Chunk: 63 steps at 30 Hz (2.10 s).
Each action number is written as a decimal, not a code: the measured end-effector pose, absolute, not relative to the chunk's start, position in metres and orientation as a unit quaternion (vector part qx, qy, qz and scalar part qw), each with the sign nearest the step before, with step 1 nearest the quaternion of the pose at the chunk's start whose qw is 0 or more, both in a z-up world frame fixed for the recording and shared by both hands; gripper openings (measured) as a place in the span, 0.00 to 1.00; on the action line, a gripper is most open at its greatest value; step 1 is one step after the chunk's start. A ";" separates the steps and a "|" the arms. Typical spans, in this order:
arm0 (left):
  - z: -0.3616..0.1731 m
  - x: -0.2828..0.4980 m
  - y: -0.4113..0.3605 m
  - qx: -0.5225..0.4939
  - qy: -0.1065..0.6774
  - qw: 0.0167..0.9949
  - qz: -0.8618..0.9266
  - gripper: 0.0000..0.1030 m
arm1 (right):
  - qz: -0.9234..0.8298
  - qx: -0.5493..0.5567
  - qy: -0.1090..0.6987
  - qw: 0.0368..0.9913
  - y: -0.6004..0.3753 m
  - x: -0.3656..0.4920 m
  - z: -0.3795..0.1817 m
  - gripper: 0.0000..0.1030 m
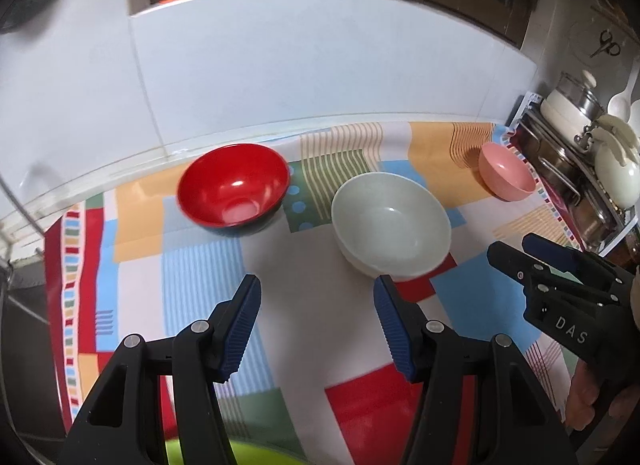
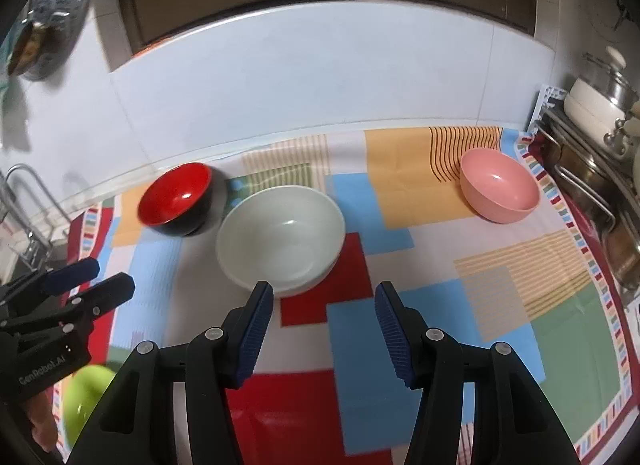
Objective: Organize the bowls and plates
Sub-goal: 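Move both grippers to the rim of the white bowl, then close the left gripper on the white bowl rim while the right gripper grips it too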
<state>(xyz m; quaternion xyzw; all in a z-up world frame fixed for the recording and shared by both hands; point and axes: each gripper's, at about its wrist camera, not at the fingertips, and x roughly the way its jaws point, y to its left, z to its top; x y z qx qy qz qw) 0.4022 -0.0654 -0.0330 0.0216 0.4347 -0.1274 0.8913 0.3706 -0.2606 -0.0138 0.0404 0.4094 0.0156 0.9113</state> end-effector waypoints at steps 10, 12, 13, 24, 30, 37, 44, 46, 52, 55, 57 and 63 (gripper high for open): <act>-0.064 0.457 -0.086 0.044 0.454 0.880 -0.132 0.53 | 0.005 0.063 0.440 0.896 -0.276 0.425 -0.046 0.52; -0.071 0.466 -0.088 0.045 0.462 0.876 -0.133 0.52 | 0.002 0.064 0.444 0.894 -0.278 0.434 -0.051 0.52; -0.073 0.469 -0.090 0.045 0.465 0.874 -0.134 0.52 | 0.001 0.064 0.445 0.893 -0.279 0.436 -0.053 0.52; -0.106 0.499 -0.105 0.047 0.498 0.855 -0.137 0.40 | 0.010 0.078 0.474 0.877 -0.279 0.464 -0.079 0.37; -0.111 0.507 -0.108 0.049 0.502 0.853 -0.135 0.28 | 0.012 0.084 0.484 0.871 -0.278 0.471 -0.087 0.25; -0.114 0.511 -0.120 0.060 0.502 0.851 -0.142 0.11 | 0.016 0.081 0.487 0.870 -0.274 0.475 -0.088 0.14; -0.109 0.507 -0.121 0.059 0.500 0.853 -0.135 0.10 | 0.015 0.091 0.492 0.866 -0.274 0.474 -0.090 0.11; -0.104 0.504 -0.121 0.056 0.497 0.855 -0.135 0.10 | 0.014 0.096 0.491 0.866 -0.275 0.471 -0.088 0.11; -0.090 0.484 -0.113 0.044 0.489 0.861 -0.135 0.10 | 0.015 0.092 0.483 0.871 -0.272 0.454 -0.075 0.11; -0.085 0.468 -0.109 0.037 0.486 0.862 -0.138 0.10 | 0.017 0.089 0.479 0.873 -0.270 0.444 -0.067 0.11; -0.082 0.457 -0.109 0.033 0.484 0.863 -0.139 0.10 | 0.018 0.086 0.477 0.875 -0.269 0.435 -0.061 0.11; -0.076 0.418 -0.108 0.030 0.485 0.861 -0.150 0.10 | 0.019 0.082 0.475 0.876 -0.265 0.403 -0.050 0.11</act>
